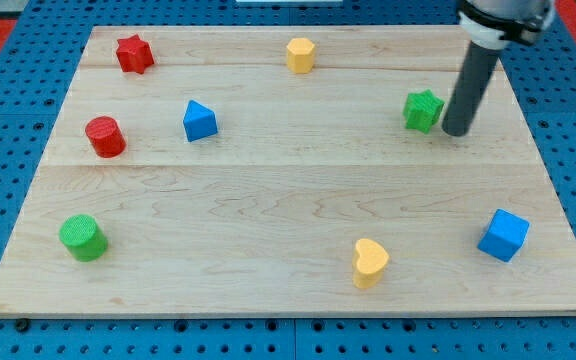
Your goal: Move the green star right to the yellow hexagon
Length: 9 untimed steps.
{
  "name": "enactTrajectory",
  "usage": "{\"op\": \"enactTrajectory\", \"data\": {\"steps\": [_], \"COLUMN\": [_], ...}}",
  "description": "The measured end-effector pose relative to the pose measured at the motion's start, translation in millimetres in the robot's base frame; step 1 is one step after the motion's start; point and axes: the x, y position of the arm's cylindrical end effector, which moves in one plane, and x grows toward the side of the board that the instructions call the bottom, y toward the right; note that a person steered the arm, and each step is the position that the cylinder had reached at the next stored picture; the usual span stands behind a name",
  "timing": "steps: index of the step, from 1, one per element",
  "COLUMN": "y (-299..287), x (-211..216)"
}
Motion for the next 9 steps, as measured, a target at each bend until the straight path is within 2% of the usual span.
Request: {"op": "enactTrajectory", "data": {"steps": [1, 2, 3, 5, 7, 8, 9], "y": [-32.2, -46.4, -24.2, -24.1, -24.1, -37.2, -77.1], "x": [4.1, -27.4, -55.8, -106.8, -107.4, -96.1, -64.5]}}
